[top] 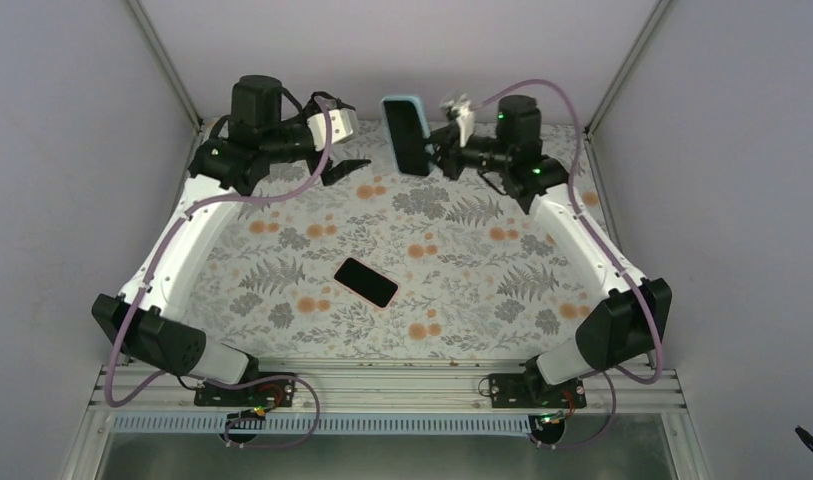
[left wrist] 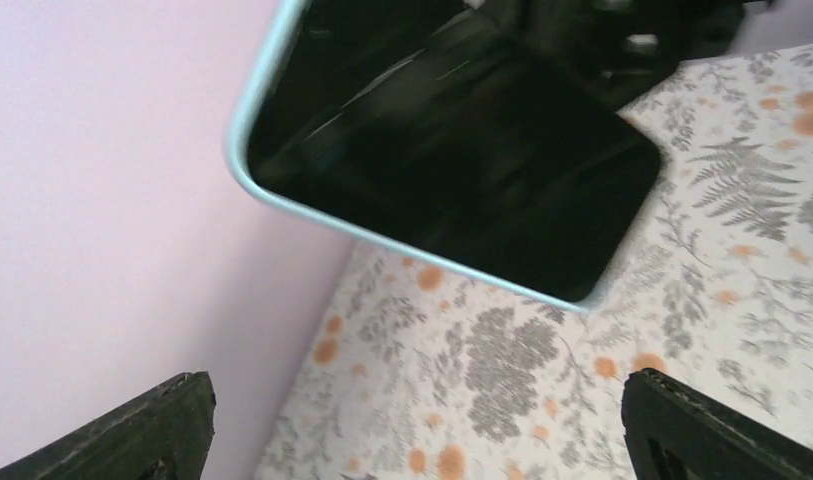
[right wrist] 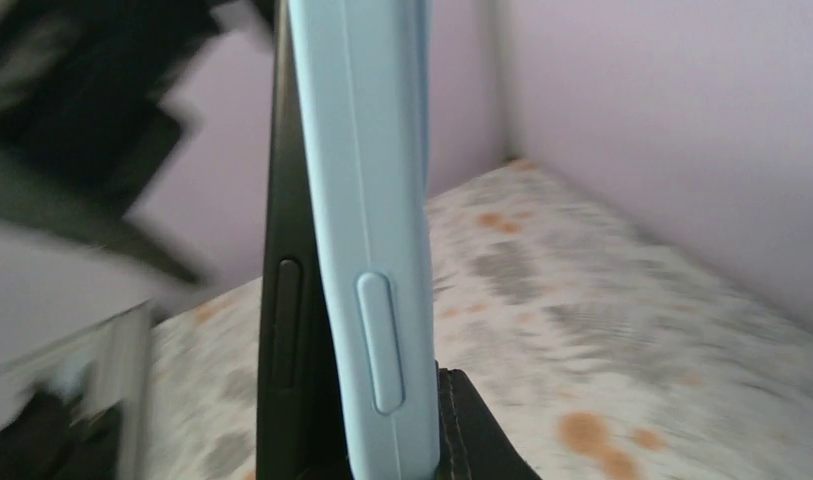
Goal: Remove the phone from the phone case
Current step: Remove the phone case from the phone.
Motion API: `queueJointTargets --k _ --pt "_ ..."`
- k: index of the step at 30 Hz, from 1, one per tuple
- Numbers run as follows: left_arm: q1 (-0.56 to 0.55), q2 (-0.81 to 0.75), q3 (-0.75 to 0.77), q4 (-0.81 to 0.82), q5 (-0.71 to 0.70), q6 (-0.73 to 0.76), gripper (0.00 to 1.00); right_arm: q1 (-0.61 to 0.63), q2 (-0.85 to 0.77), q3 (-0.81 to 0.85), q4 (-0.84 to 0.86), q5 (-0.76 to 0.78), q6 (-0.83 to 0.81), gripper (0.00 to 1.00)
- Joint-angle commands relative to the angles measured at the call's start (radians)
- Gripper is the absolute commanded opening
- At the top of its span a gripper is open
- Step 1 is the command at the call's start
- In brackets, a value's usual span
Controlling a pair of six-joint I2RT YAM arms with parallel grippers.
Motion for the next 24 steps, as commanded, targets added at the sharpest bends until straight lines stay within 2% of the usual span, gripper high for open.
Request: queueJointTargets --k 1,6,9,13,18,24 --pt "-0.086 -0.052 -0.087 0.292 -0.113 -0.052 1.00 -0.088 0.002 -0.008 0.183 0.359 0.249 0.03" --pt "-0.258 0.047 -0.143 0.489 -0.404 -0.131 1.00 -0.095 0.034 0.046 0.282 0.546 0.382 0.03" --pt "-0.307 0.069 -0.198 0.665 -0.498 -0.129 1.00 -0.095 0.076 0.116 0.262 0.581 0.438 0.03" --pt "-0.323 0.145 -0.142 0.743 -0.559 -0.151 1.00 -0.081 0.101 0.160 0.246 0.586 0.446 0.03" --pt "-0.323 0.208 -0.112 0.818 -0.627 -0.185 1.00 -0.056 0.058 0.149 0.252 0.609 0.409 0.03" --pt "-0.328 0.274 -0.034 0.786 -0.628 -0.206 1.00 -0.056 0.042 0.146 0.258 0.571 0.398 0.03"
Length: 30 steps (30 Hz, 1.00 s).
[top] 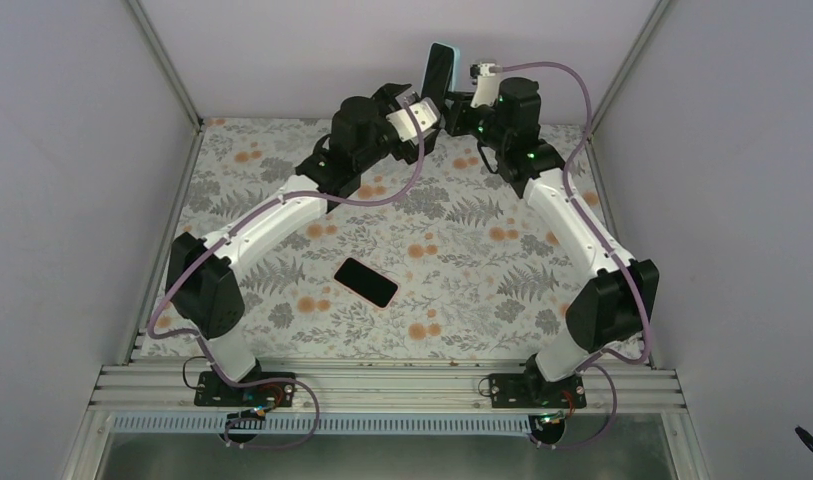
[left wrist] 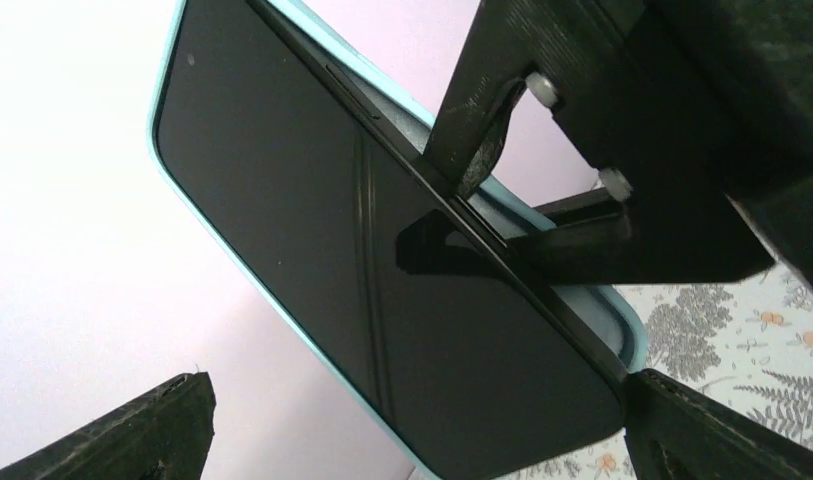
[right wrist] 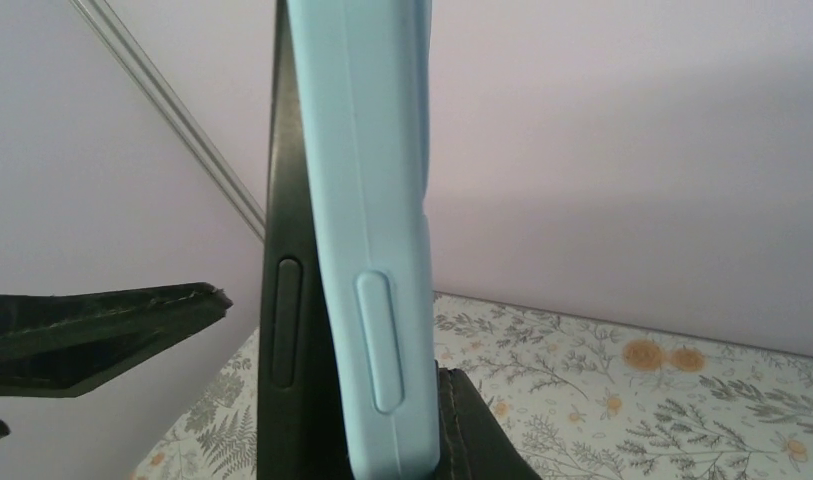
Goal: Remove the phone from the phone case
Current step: Remove the phone case from the phone.
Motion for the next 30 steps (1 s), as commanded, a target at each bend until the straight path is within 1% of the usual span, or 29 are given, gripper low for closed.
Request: queueJointTargets --k 1,6,10,13,15,17,18,19,20,22,25,26,28,29,30 --pt "-0.013 0.034 0.075 0.039 -0.035 -0.030 1.00 0.003 -0.058 0.033 0.098 -0.009 0.002 0.03" --pt "-0.019 0.044 0.085 0.042 -0.071 -0.035 1.00 0.005 -0.052 0.021 0.110 -0.014 0.004 0.03" --pt "-0.018 0.047 0.075 0.094 -0.179 -0.032 1.00 0.011 -0.048 0.010 0.114 -0.019 -0.008 0.03" --pt "-0.021 0.068 0.076 0.165 -0.314 -0.021 1.00 0.028 -0.053 -0.006 0.114 -0.015 -0.025 0.03" --pt "-0.031 0.078 0.043 0.279 -0.417 0.031 0.99 0.042 -0.059 -0.024 0.116 -0.026 -0.030 0.03" --pt "-0.050 0.078 -0.047 0.516 -0.502 0.155 0.97 0.058 -0.064 -0.043 0.120 -0.058 -0.041 0.03" --pt "-0.062 0.092 -0.079 0.664 -0.555 0.258 0.97 0.071 -0.065 -0.050 0.119 -0.079 -0.053 0.03" --pt "-0.072 0.115 -0.096 0.789 -0.602 0.335 0.93 0.084 -0.062 -0.051 0.113 -0.094 -0.071 0.03" --pt "-0.076 0.132 -0.104 0.880 -0.626 0.390 0.89 0.096 -0.058 -0.049 0.100 -0.124 -0.094 0.03" --pt "-0.074 0.159 -0.117 1.014 -0.656 0.440 0.81 0.112 -0.060 -0.047 0.076 -0.179 -0.133 0.03" --pt "-0.069 0.191 -0.109 1.066 -0.667 0.468 0.79 0.113 -0.074 -0.054 0.039 -0.266 -0.179 0.03" --pt "-0.066 0.197 -0.105 1.069 -0.667 0.470 0.77 0.113 -0.069 -0.042 0.004 -0.291 -0.192 0.03" --pt "-0.060 0.209 -0.102 1.088 -0.667 0.472 0.68 0.113 -0.059 -0.013 -0.063 -0.368 -0.233 0.03" --pt "-0.057 0.218 -0.094 1.095 -0.691 0.472 0.64 0.114 -0.057 -0.010 -0.084 -0.403 -0.246 0.03" --pt "-0.054 0.228 -0.081 1.098 -0.704 0.471 0.57 0.113 -0.060 -0.014 -0.096 -0.432 -0.253 0.03"
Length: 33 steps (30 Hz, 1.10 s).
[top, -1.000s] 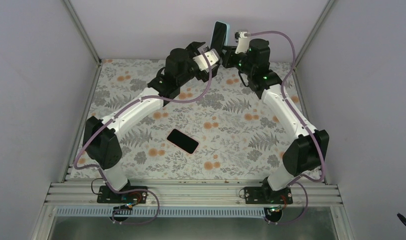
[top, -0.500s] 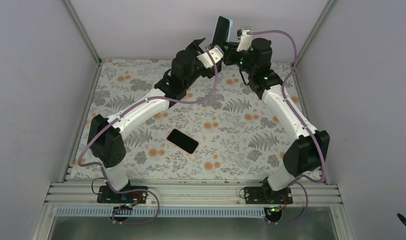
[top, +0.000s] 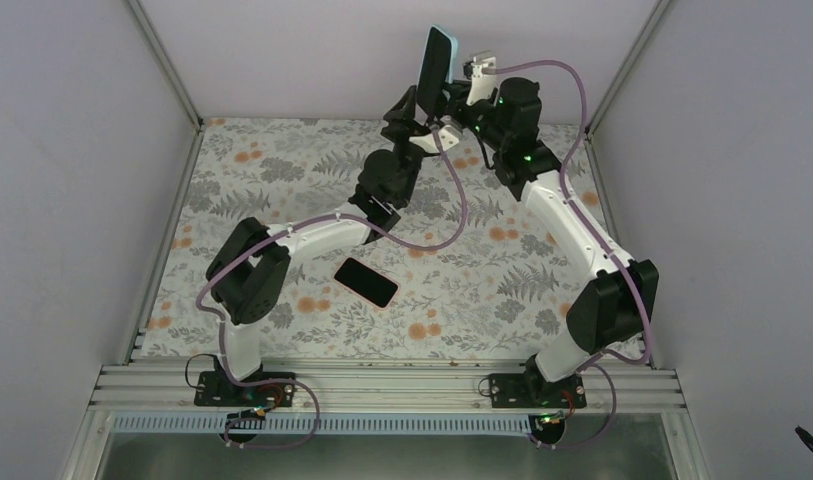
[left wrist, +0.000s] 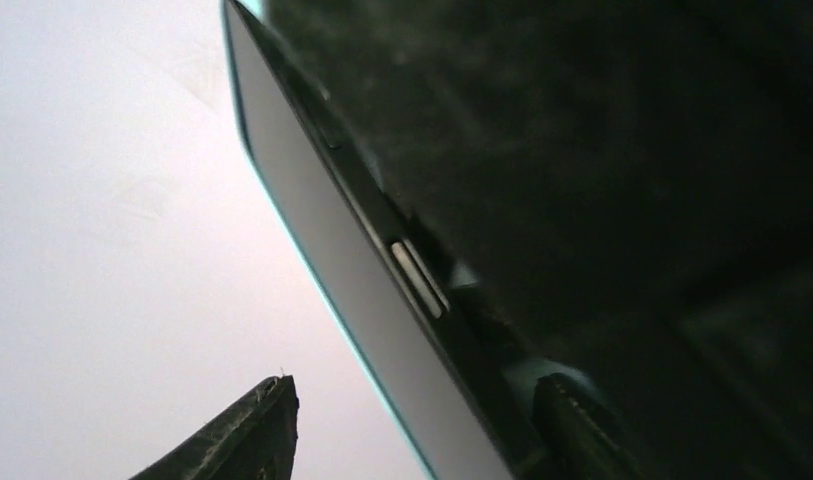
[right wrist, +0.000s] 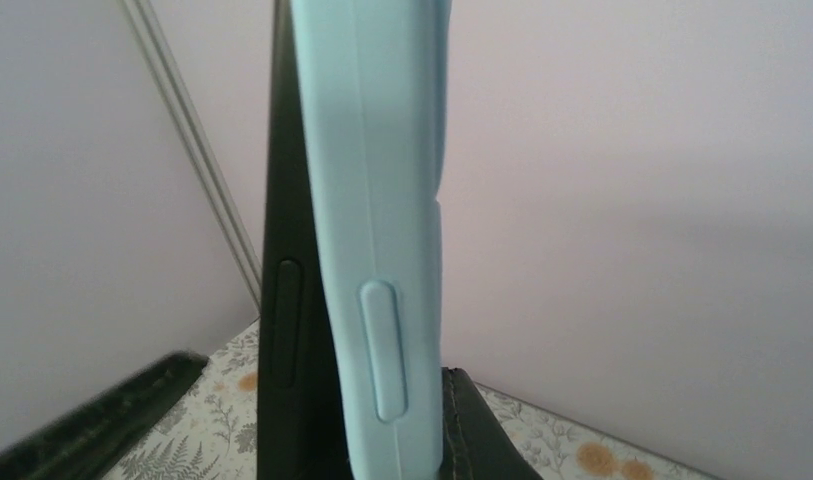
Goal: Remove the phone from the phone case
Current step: Remove the phone case from the phone, then place the phone at the center of the board.
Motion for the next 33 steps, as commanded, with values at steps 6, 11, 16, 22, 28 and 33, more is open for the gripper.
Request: queueJointTargets --k 6,11,16,22,28,33 --pt "0.089 0.053 0.104 0.181 -0.186 0.055 0.25 0.081 -0.084 -0.012 -0.275 -0.559 -0.112 0.03" --pt "0.090 0.000 0.049 0.142 -0.163 0.017 0.02 0.057 -0.110 -0.023 -0.310 -0.491 -0.153 0.03" --pt "0.091 -0.131 -0.031 -0.012 -0.100 -0.057 0.02 0.024 -0.109 -0.035 -0.330 -0.191 -0.237 0.03" --pt "0.096 -0.395 -0.199 -0.363 0.040 -0.082 0.02 -0.085 -0.019 -0.022 -0.375 0.279 -0.497 0.03" --pt "0.213 -0.657 -0.578 -0.401 0.013 0.225 0.02 -0.320 0.006 -0.043 -0.598 0.037 -0.674 0.03" --pt "0.417 -0.822 -0.904 -0.335 0.035 0.399 0.02 -0.348 0.051 -0.121 -0.883 -0.162 -0.793 0.03"
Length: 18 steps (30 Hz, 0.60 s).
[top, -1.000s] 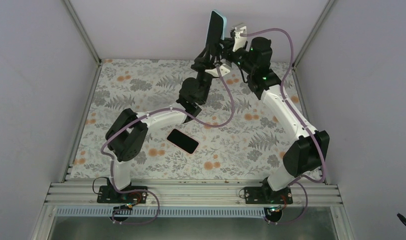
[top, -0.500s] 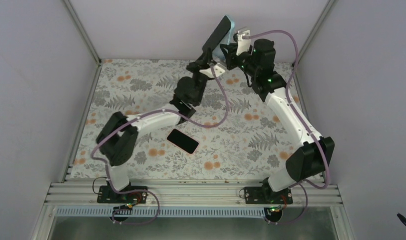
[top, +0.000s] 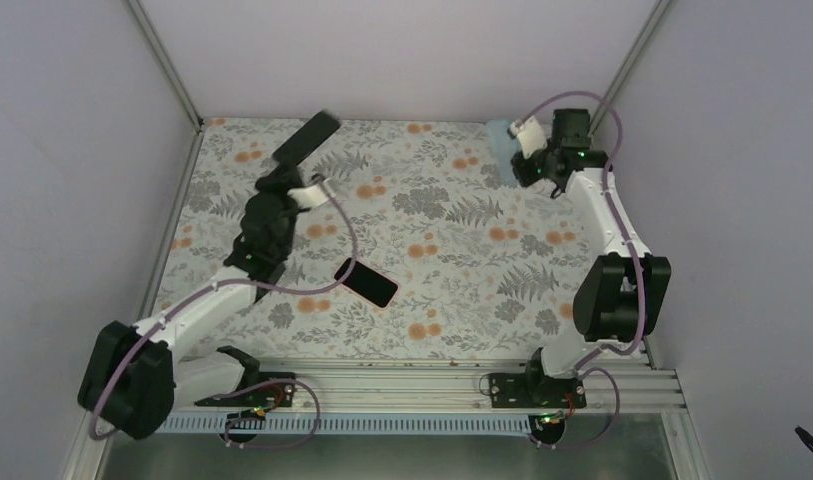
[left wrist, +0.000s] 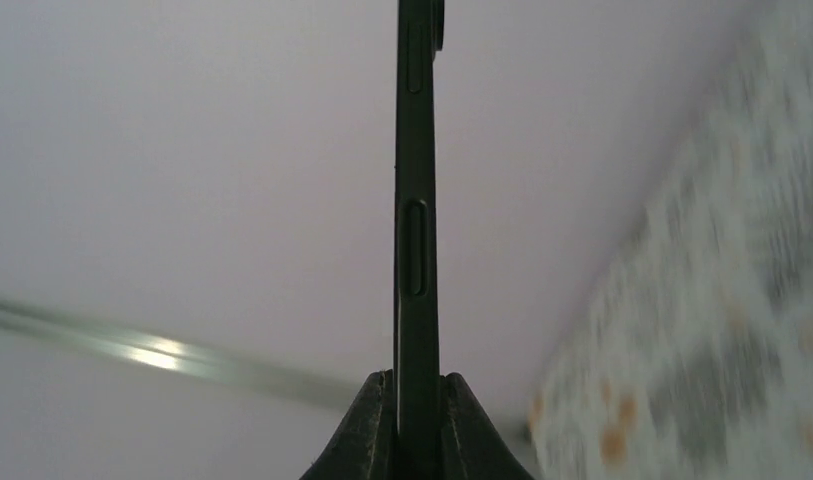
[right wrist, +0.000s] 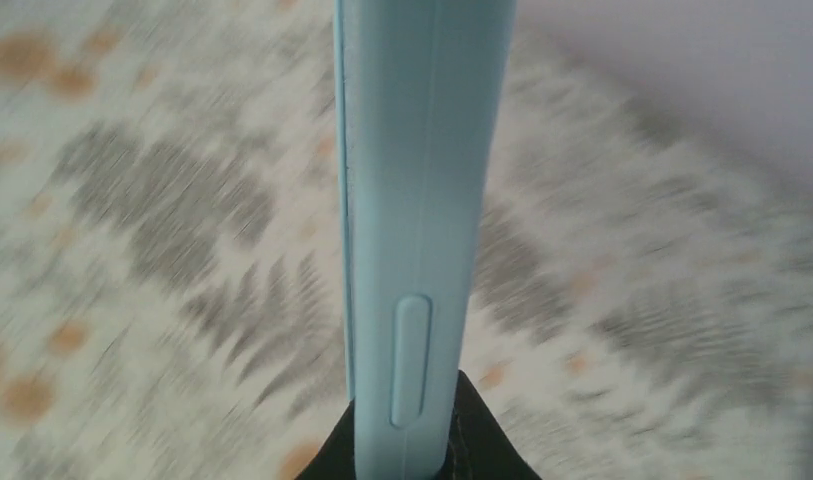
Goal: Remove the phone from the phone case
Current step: Place the phone at the center of the board, then place the phone case at the center of the board.
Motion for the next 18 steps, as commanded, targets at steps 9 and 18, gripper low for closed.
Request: queueJointTargets --k 9,18 --pt "0.235 -0.123 -0.583 0.274 -0.036 0.388 0.02 0.003 0.051 -0.341 -0.191 -0.227 -0.088 0.03" --pt "0.242 -0.129 -0.639 0.058 0.036 0.370 0.60 -0.070 0.149 -0.370 -0.018 -0.030 0.040 0.31"
